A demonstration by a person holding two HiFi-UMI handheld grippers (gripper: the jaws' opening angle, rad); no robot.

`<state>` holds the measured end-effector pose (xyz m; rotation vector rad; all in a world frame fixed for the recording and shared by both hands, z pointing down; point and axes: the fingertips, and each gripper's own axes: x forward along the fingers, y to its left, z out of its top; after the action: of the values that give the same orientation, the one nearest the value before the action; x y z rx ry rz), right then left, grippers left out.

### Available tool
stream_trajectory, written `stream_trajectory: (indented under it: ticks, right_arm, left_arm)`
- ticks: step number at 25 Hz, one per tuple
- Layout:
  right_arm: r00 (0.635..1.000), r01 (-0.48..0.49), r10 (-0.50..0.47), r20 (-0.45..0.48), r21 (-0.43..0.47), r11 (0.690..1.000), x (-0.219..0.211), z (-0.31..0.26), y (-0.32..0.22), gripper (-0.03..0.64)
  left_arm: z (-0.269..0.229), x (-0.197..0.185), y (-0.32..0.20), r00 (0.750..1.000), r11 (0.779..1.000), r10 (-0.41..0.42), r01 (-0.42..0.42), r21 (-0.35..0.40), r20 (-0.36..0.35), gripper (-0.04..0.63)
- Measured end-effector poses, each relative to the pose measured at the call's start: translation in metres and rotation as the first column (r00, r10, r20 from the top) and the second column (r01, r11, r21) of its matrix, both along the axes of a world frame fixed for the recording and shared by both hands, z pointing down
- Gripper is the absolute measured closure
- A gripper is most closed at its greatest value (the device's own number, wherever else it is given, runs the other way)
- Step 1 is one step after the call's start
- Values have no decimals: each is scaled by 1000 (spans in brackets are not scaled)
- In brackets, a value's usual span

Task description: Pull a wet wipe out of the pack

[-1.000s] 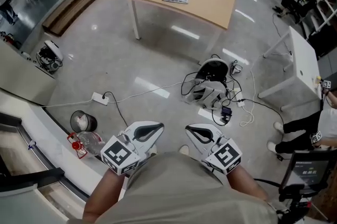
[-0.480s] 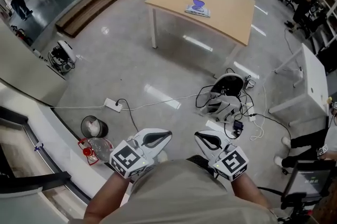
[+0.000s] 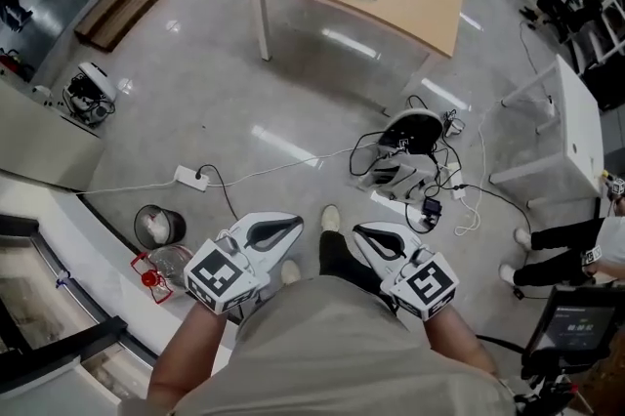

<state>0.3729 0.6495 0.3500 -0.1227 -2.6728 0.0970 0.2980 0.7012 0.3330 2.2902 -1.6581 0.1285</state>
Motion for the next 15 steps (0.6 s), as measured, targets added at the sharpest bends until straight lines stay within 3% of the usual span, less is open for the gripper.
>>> stream_trajectory:
  ticks: [6, 15]
  right_arm:
    - [996, 78, -77, 51, -33, 996, -34, 1, -82, 615]
    - [989, 128, -126, 75, -32, 991, -69, 2, -204, 615]
  left_arm:
    - [-1, -18, -92, 1000, 1000, 15, -15, -21, 16, 591]
    - [-15, -51, -223, 998, 999, -33, 33, -6, 48, 589]
